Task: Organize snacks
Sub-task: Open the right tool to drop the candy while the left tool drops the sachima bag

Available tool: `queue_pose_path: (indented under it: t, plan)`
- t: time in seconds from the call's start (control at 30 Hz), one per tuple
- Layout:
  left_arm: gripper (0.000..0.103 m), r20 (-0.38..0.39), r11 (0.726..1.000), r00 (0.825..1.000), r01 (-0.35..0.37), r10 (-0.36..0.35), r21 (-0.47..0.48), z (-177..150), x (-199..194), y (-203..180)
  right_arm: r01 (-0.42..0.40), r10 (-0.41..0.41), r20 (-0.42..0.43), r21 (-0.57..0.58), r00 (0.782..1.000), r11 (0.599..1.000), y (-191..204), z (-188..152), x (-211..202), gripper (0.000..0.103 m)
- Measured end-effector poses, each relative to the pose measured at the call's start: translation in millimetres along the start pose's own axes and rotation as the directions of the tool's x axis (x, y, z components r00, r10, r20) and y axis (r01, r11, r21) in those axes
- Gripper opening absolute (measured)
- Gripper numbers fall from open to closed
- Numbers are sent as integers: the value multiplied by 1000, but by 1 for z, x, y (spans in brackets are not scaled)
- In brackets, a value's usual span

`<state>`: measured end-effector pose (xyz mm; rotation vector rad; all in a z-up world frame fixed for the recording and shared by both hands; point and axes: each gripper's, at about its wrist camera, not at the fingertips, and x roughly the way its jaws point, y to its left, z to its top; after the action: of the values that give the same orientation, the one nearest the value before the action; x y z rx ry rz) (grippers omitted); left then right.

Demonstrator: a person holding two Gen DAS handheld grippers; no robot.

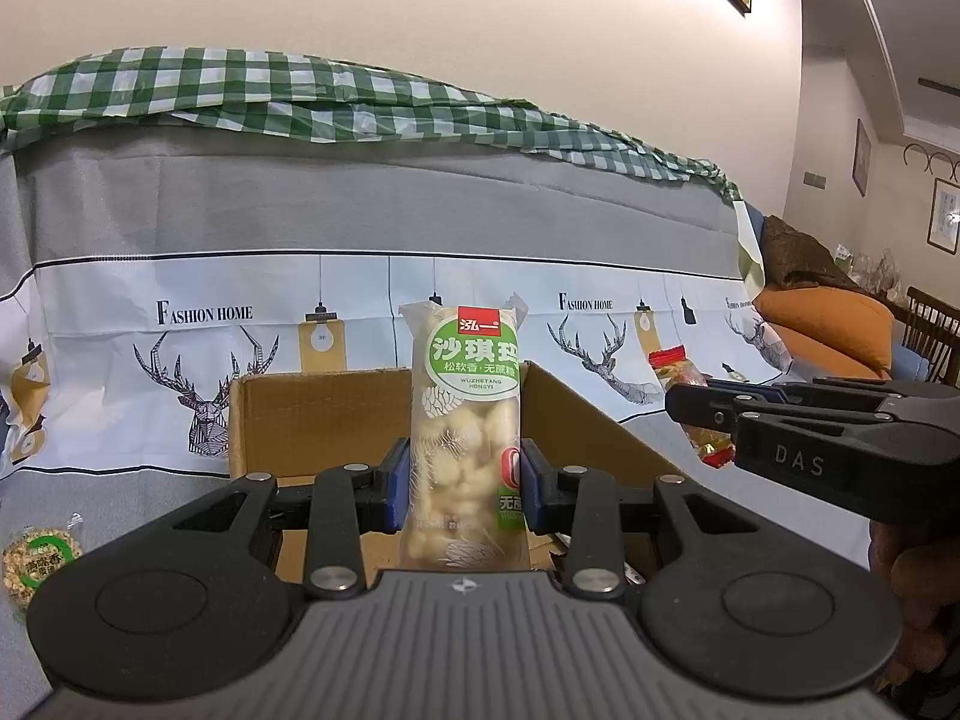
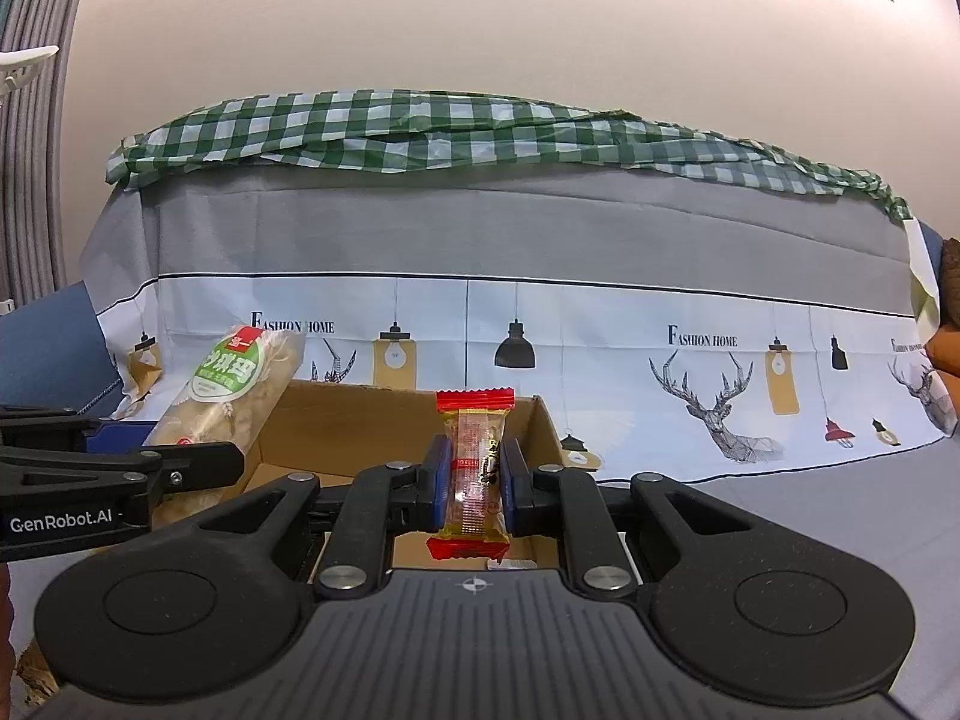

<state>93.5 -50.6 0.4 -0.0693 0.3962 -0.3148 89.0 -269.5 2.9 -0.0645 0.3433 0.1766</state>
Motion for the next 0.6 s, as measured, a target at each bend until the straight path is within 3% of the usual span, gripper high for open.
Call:
queue_pose_path:
  t: [0.47,0.5,0.53,0.6]
  plan:
    - [42,-9,1000,1000,18,-18,-21,0,1,2,-9,9,-15,-2,1000,1000,1,-1,1,18]
    - [50,-17,1000,1000,19,-20,-24,0,3,3,-7,7,-20,-4,1000,1000,1,0,3,21]
    - [56,-16,1000,1000,15,-15,-22,0,3,2,4,-4,-22,-9,1000,1000,1,0,4,36]
    - [57,-7,1000,1000,10,-10,-9,0,2,1,10,-10,-13,-2,1000,1000,1,1,3,50]
